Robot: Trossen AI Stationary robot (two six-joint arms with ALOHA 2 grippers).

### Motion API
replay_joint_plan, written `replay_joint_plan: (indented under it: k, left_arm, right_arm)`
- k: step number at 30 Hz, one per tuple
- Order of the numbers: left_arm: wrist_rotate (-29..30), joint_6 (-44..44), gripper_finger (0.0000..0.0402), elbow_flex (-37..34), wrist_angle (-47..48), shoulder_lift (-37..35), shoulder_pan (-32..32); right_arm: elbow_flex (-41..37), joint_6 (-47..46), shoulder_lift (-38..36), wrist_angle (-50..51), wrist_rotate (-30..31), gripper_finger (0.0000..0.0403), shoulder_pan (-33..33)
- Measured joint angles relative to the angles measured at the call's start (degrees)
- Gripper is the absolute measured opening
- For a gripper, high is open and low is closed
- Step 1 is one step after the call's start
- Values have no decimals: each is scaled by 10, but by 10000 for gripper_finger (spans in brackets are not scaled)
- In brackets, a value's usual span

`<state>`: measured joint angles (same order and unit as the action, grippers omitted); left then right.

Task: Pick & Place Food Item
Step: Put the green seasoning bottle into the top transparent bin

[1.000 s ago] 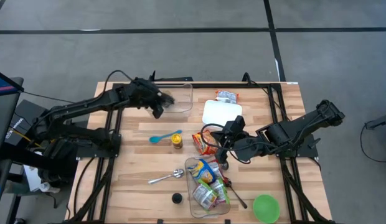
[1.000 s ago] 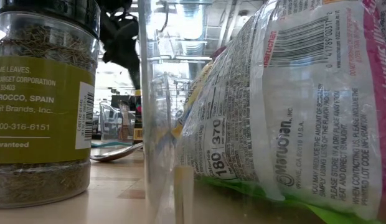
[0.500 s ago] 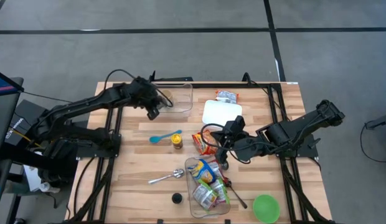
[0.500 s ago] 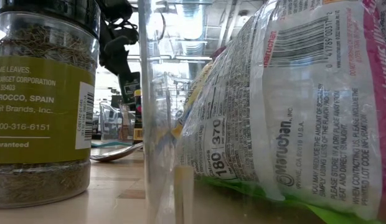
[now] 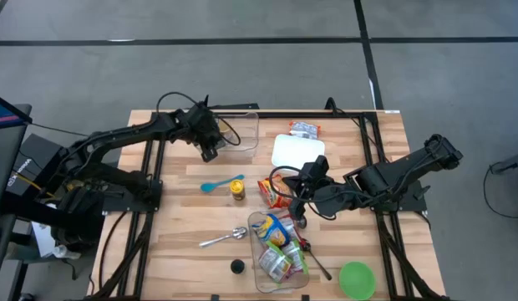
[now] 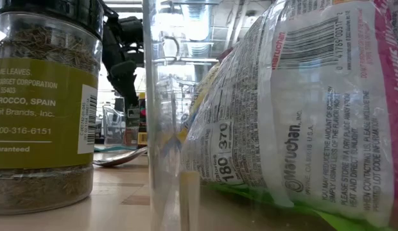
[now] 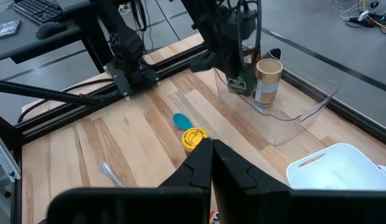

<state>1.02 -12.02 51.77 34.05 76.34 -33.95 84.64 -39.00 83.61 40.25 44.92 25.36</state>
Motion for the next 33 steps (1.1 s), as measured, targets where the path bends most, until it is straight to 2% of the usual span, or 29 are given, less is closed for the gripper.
replay_joint_plan:
  k: [15,33]
  left_arm:
    - [-2,-17,135,0,-13,65,-2]
    - [-2,-11,139,0,-21,67,-2]
  right_arm:
    - [0,0,0,0,0,1,0]
    - [0,0,0,0,0,1,0]
